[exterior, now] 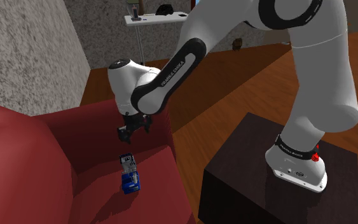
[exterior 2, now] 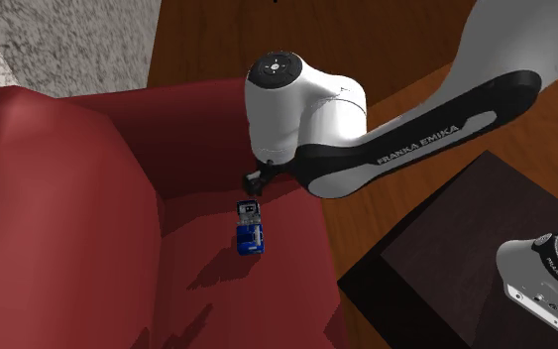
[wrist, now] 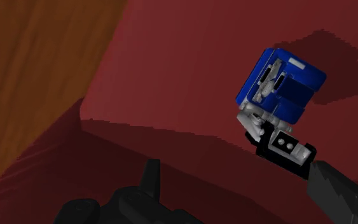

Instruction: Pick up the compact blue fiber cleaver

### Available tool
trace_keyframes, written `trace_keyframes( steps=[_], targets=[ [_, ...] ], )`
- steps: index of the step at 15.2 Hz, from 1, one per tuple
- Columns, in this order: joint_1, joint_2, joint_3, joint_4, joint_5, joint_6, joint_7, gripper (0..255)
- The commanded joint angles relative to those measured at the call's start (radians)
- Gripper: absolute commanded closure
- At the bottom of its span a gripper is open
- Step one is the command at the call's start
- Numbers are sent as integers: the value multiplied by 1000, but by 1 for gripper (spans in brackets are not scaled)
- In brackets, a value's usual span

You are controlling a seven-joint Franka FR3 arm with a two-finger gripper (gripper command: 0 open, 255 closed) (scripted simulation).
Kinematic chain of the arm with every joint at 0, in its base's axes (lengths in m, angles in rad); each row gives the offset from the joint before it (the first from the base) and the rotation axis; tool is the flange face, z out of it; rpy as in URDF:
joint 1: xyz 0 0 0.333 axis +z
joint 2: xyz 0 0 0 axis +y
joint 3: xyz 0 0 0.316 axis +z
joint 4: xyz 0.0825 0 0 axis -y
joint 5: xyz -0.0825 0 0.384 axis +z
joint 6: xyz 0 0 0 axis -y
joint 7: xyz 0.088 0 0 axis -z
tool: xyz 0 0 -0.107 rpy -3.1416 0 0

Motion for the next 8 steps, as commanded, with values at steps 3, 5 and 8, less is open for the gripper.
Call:
trace_keyframes(
  steps=[3,5,8],
  targets=[
    [61,159,-21,173,-35,-20,33,0],
    [91,239,-31,266,-46,-34,43,0],
    [120,321,-41,358,-55,-44,50,0]
  ],
)
